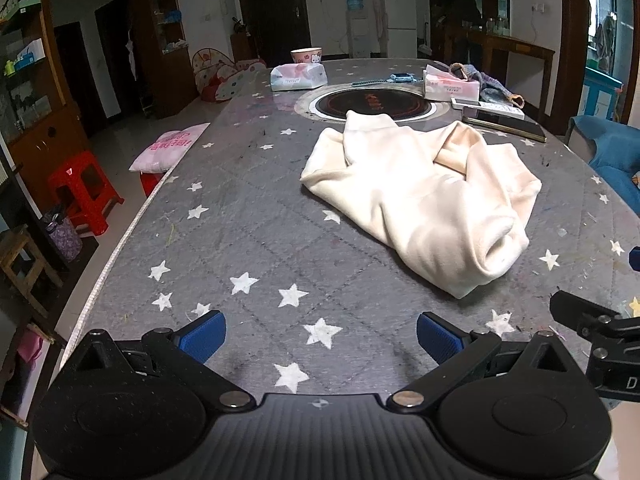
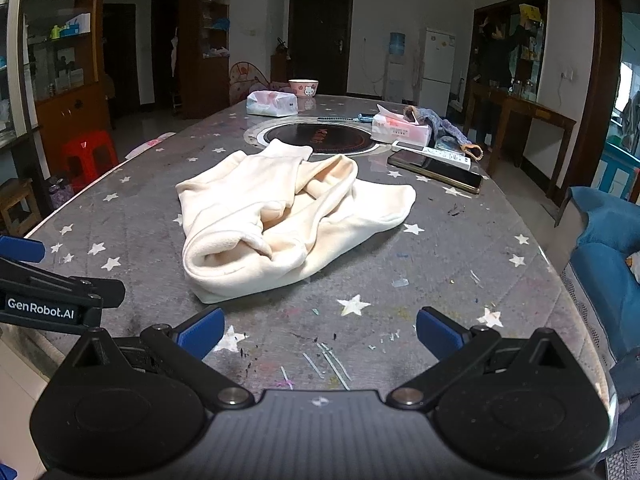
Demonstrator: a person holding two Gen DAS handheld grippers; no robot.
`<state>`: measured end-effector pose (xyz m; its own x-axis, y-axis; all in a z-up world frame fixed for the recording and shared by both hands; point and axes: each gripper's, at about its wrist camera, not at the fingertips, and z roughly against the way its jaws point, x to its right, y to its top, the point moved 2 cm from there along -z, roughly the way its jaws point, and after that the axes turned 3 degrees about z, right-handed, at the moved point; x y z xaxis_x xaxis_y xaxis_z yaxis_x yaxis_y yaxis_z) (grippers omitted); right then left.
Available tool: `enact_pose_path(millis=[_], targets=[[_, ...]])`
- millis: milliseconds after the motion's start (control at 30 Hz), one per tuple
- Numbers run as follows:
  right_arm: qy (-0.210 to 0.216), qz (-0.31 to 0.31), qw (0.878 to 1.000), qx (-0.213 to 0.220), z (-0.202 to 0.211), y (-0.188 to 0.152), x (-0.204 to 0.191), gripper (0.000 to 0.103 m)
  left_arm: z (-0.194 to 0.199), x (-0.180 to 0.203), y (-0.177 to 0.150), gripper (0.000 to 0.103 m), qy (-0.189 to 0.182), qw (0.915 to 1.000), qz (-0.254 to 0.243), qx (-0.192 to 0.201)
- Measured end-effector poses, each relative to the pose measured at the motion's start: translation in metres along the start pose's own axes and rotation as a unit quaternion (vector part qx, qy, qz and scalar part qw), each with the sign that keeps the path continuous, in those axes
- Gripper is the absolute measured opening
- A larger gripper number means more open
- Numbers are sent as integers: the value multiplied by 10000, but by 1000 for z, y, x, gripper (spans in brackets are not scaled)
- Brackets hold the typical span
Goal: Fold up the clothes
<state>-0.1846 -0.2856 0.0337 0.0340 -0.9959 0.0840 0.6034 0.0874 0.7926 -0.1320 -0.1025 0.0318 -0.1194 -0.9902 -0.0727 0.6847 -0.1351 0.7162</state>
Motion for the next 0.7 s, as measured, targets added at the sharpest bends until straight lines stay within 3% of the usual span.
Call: enact_pose_path(millis=[700], targets=[[62, -108, 9998, -146, -17, 10, 5, 103, -16, 5, 21, 103, -113, 9999, -86, -51]])
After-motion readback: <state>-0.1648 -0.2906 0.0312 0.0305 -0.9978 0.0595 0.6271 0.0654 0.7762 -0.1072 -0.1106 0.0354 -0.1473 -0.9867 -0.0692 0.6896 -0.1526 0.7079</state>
